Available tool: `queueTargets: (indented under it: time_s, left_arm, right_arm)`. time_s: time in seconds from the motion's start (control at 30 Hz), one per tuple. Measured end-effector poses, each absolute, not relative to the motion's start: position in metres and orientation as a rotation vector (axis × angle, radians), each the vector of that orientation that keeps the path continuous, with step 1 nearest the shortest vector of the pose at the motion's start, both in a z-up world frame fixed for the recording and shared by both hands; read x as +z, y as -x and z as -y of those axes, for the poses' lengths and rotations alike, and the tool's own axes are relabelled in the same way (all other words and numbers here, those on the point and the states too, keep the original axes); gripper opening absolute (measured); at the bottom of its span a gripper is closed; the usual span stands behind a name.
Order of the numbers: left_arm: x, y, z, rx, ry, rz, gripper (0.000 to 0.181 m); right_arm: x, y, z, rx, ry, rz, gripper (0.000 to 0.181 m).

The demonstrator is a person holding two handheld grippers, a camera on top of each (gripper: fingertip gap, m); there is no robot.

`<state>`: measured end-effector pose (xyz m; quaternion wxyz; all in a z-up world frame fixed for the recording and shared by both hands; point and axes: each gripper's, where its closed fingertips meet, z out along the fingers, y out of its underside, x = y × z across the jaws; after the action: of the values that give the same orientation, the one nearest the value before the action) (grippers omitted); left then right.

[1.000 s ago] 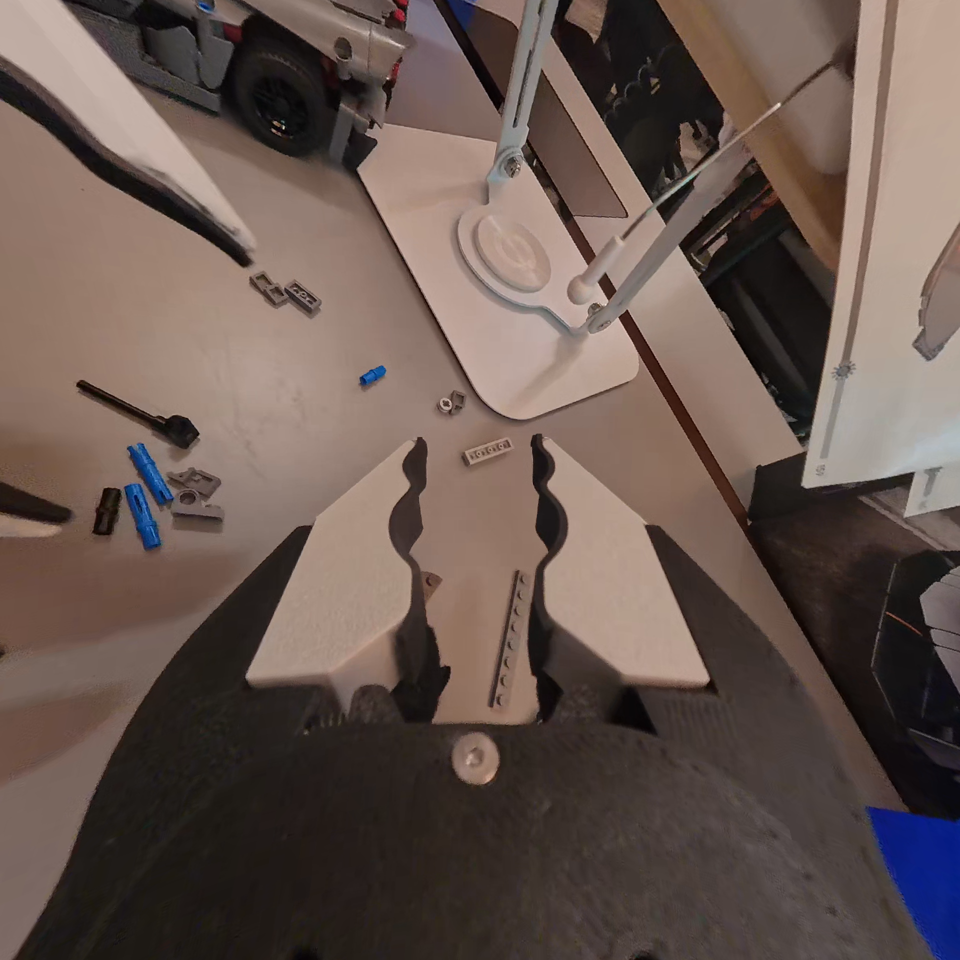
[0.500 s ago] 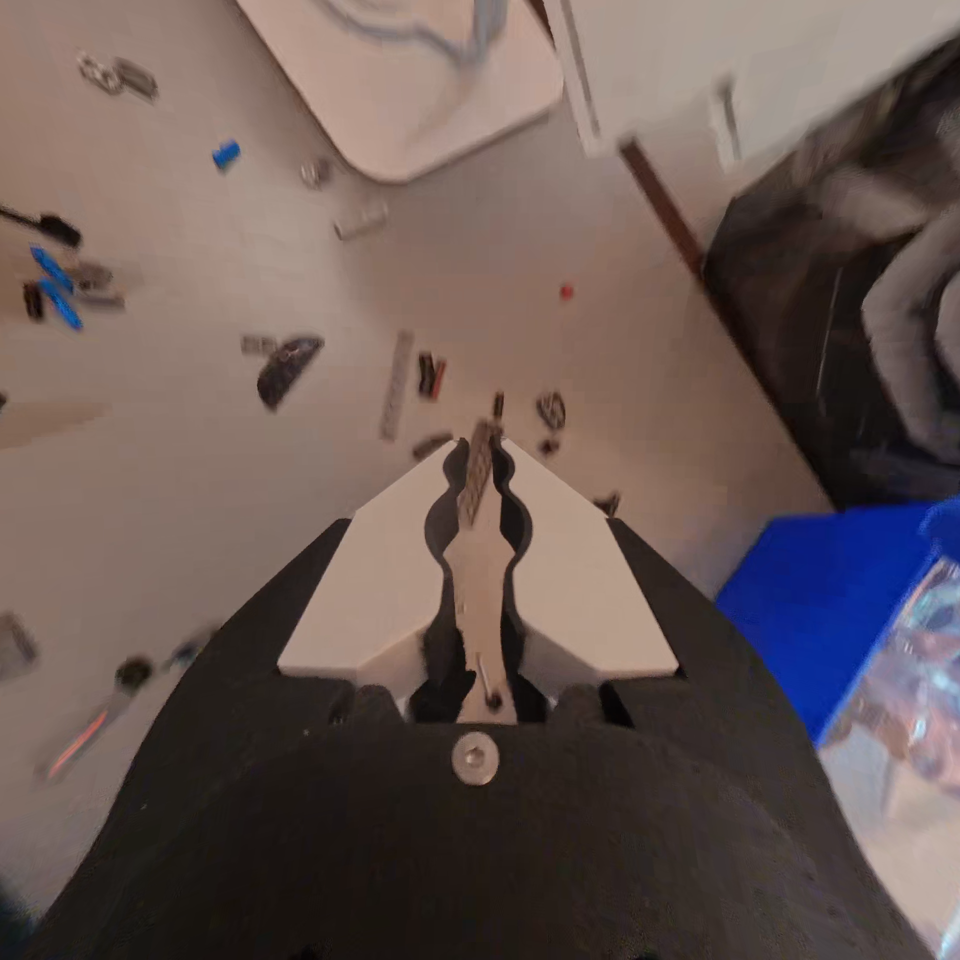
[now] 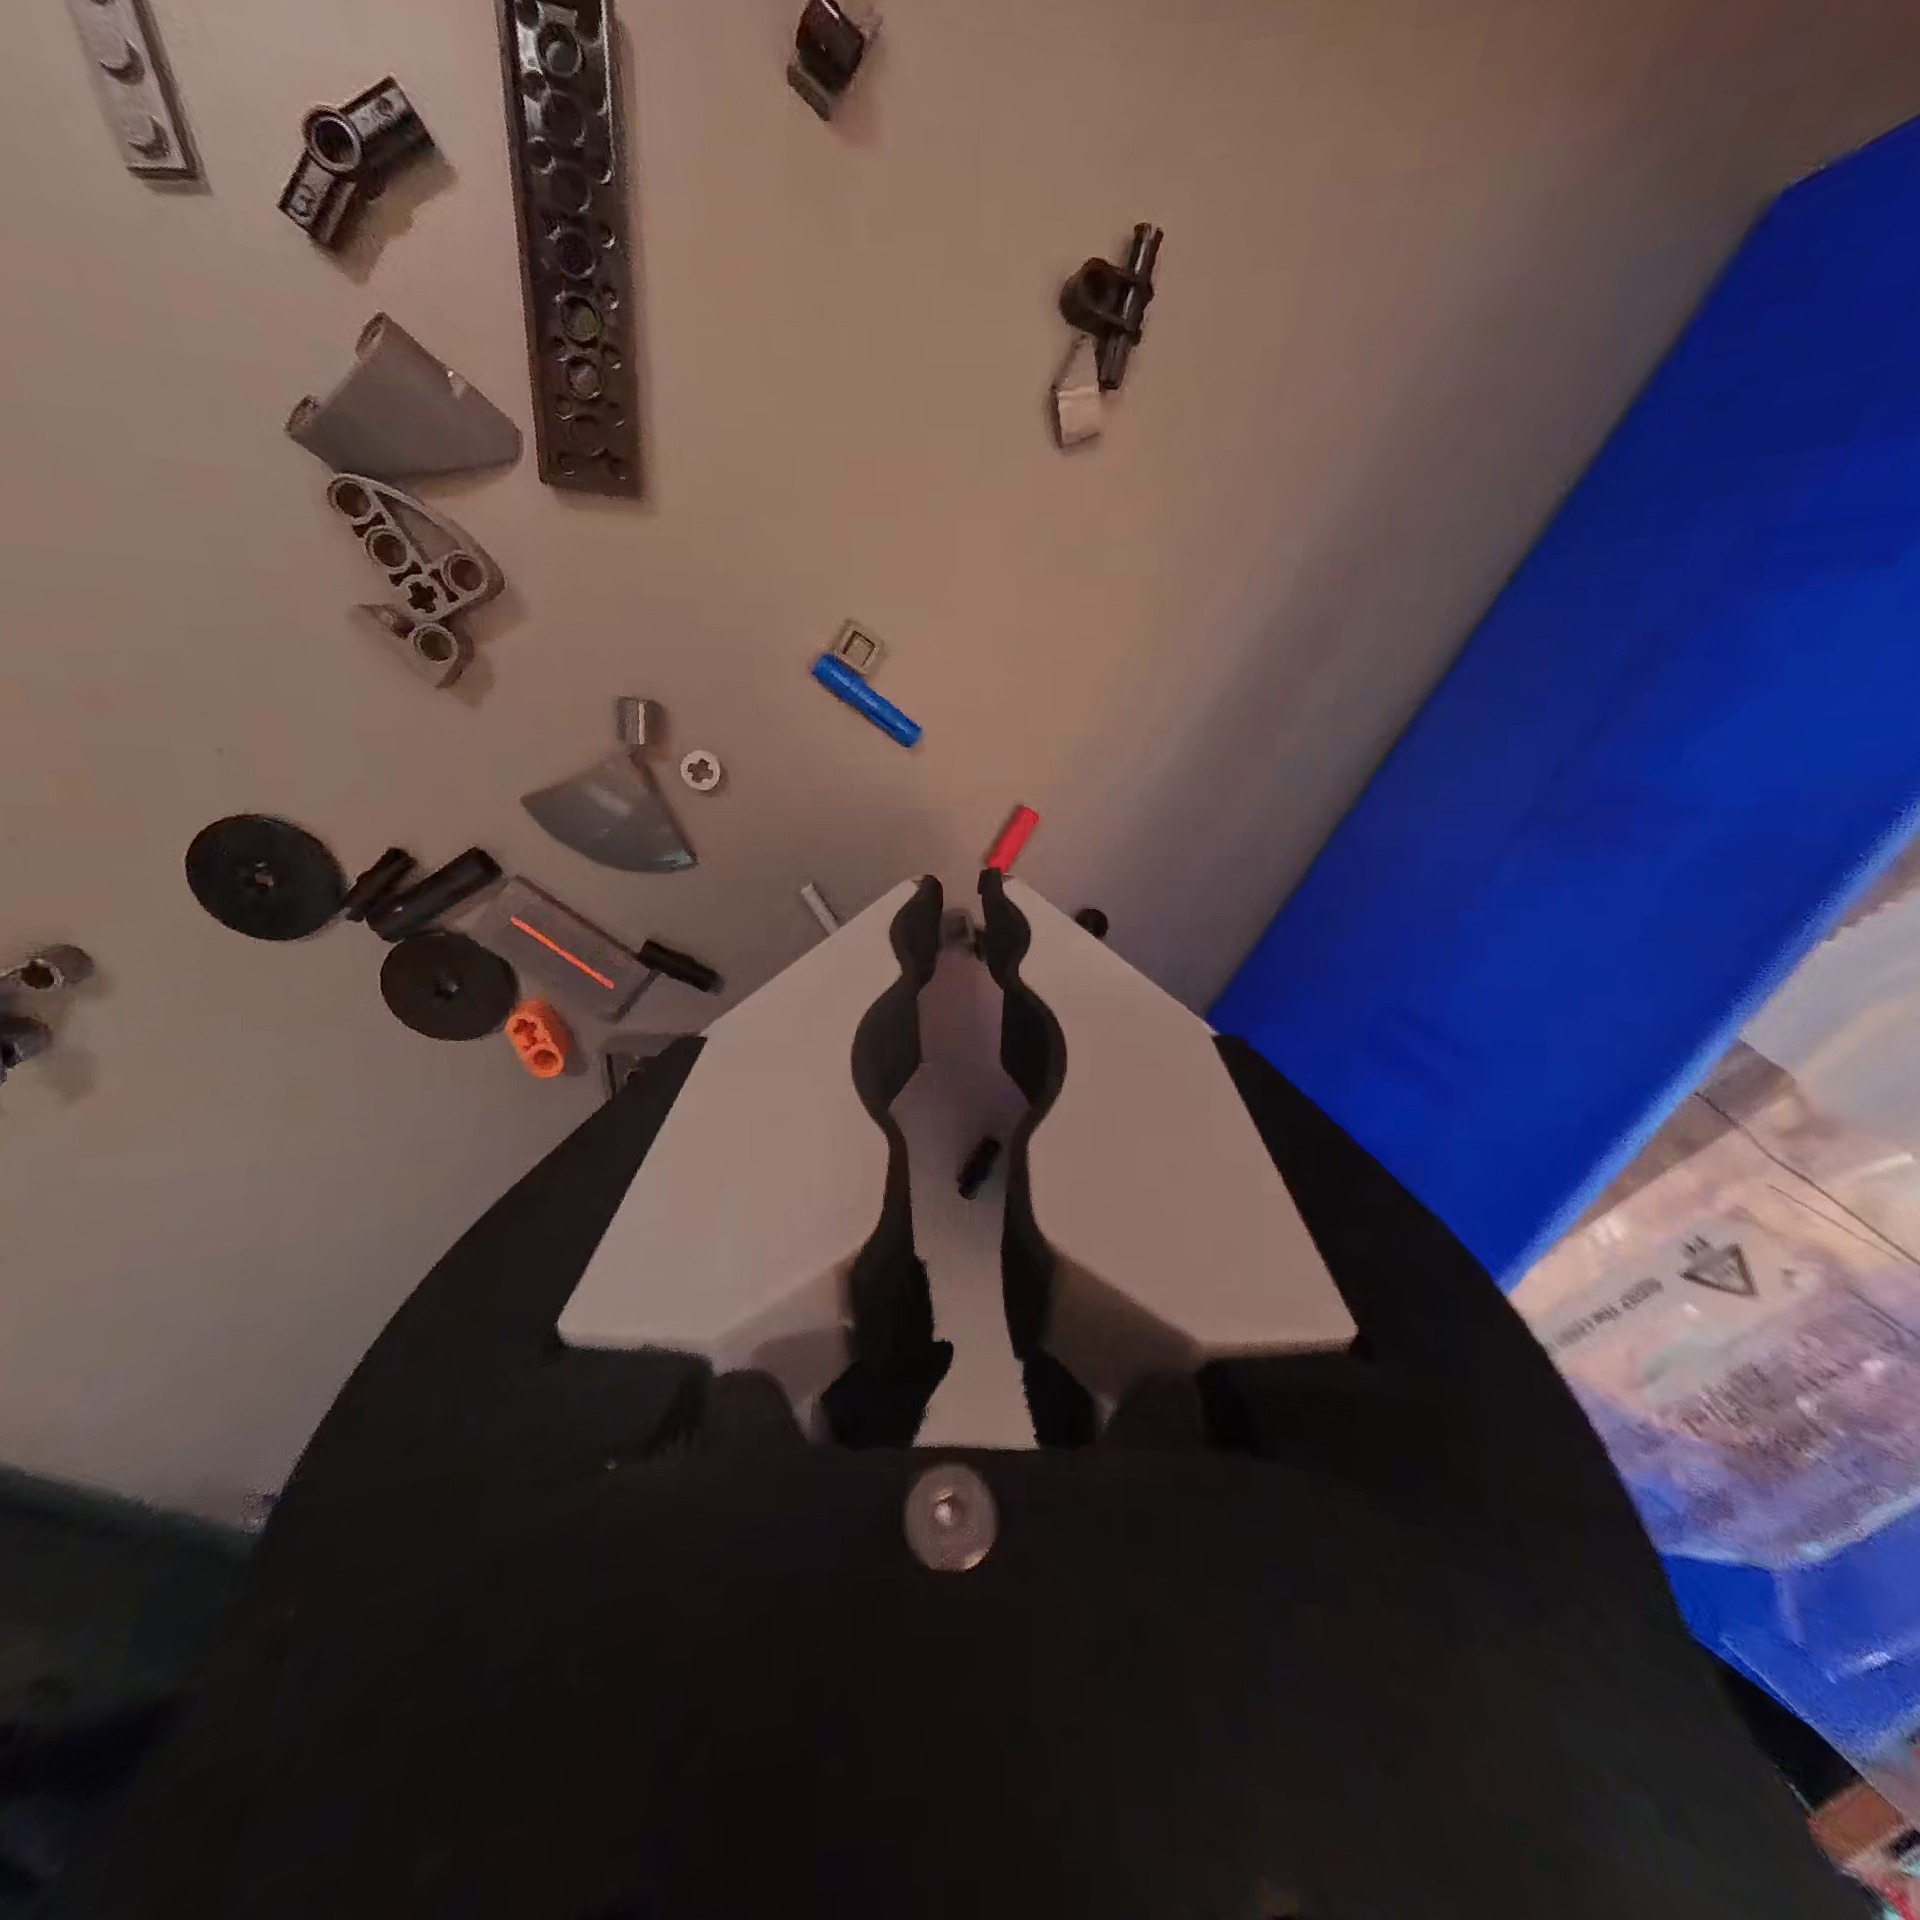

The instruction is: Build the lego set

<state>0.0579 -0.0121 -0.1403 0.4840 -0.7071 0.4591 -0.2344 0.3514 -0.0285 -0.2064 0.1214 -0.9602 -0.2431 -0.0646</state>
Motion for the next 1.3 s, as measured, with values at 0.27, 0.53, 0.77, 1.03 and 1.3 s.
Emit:
queueTargets:
  time_s: [0.27,0.53,0.77,1.03,1.3]
  left_arm:
    - [-0.139,-0.057,0.013,-0.592,1.726,-1.111,0.067]
    - [-0.141,-0.058,0.013,-0.599,1.732,-1.116,0.067]
    - [-0.142,-0.059,0.014,-0.605,1.735,-1.124,0.067]
    - [-0.143,-0.059,0.014,-0.608,1.739,-1.127,0.067]
    - [-0.145,-0.059,0.014,-0.609,1.745,-1.133,0.067]
  right_arm:
    - [-0.217,-0.361,0.039,-0.197,2.890,0.673,0.012]
    - [-0.214,-0.359,0.033,-0.243,2.853,0.695,0.011]
    - [-0.220,-0.370,0.035,-0.270,2.895,0.627,0.009]
    - [-0.225,-0.371,0.038,-0.296,2.925,0.645,0.008]
    - [-0.220,-0.372,0.042,-0.285,2.920,0.643,0.010]
